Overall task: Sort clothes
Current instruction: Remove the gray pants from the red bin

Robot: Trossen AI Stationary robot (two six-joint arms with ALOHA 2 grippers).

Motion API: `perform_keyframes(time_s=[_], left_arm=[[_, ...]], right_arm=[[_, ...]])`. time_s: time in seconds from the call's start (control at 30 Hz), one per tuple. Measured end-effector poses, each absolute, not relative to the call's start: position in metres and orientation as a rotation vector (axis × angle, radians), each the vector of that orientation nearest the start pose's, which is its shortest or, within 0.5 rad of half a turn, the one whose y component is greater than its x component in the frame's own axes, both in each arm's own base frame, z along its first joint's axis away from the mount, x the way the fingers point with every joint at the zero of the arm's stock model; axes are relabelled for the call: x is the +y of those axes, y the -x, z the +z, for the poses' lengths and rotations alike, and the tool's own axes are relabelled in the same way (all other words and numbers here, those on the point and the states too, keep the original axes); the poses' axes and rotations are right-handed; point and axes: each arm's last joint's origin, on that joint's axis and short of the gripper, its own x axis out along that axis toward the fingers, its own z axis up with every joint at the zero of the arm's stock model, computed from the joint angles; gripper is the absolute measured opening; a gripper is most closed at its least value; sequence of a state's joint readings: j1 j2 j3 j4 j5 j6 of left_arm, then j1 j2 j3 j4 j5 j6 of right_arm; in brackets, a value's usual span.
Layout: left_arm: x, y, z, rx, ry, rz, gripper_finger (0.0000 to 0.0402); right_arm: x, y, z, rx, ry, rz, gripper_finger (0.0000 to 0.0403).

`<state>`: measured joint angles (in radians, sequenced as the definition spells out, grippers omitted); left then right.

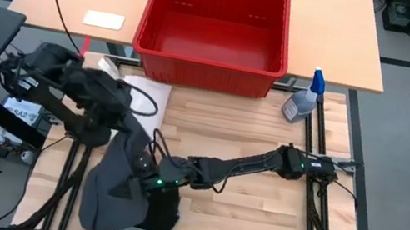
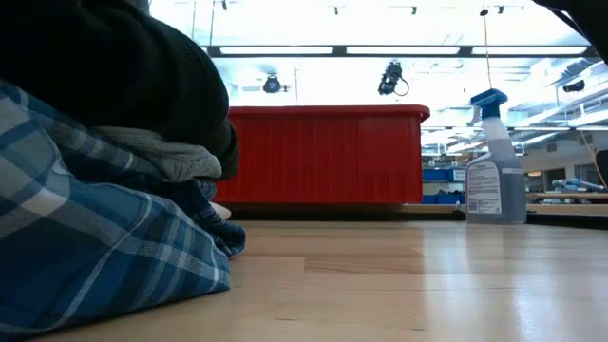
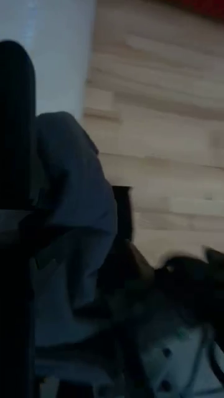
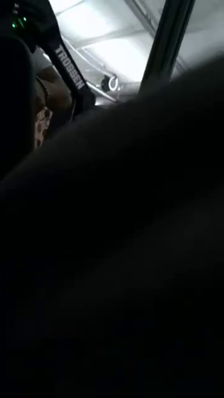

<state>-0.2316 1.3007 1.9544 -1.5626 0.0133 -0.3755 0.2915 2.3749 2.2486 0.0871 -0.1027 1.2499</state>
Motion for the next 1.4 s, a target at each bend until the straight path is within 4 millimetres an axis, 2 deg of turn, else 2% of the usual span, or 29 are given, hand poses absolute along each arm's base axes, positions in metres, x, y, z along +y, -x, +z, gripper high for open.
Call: perform_keyframes(time_s=[0.2, 0.3, 0.43, 0.57, 0.7, 0.93, 1.03, 1.17, 1.4], left_arm=[[-0.037, -0.154, 0.463, 0.989, 0.255, -0.038, 0.0030], [-0.037, -0.155, 0.455, 1.017, 0.236, -0.012, 0.0030], [-0.039, -0.167, 0.435, 1.074, 0.181, 0.016, 0.0030], [-0.045, -0.182, 0.413, 1.079, 0.136, -0.012, 0.0030], [-0.056, -0.197, 0.399, 1.010, 0.074, -0.096, 0.0030], [-0.062, -0.210, 0.380, 0.971, 0.035, -0.125, 0.0030], [-0.063, -0.212, 0.373, 0.985, 0.031, -0.116, 0.0030], [-0.064, -0.213, 0.367, 0.990, 0.016, -0.119, 0.0030], [-0.066, -0.216, 0.368, 0.945, -0.067, -0.165, 0.0030]], right_arm=[[0.165, -0.532, 0.306, 0.320, -1.201, 0.263, 0.0048], [0.164, -0.530, 0.296, 0.409, -1.213, 0.185, 0.0048], [0.163, -0.525, 0.280, 0.563, -1.237, 0.053, 0.0048], [0.168, -0.521, 0.277, 0.669, -1.234, 0.110, 0.0052], [0.177, -0.516, 0.275, 0.774, -1.273, 0.173, 0.0057], [0.178, -0.507, 0.264, 0.944, -1.251, 0.102, 0.0066], [0.177, -0.504, 0.260, 0.984, -1.233, 0.067, 0.0085], [0.175, -0.499, 0.259, 1.035, -1.235, 0.025, 0.0130], [0.171, -0.486, 0.265, 1.106, -1.228, -0.087, 0.0216]])
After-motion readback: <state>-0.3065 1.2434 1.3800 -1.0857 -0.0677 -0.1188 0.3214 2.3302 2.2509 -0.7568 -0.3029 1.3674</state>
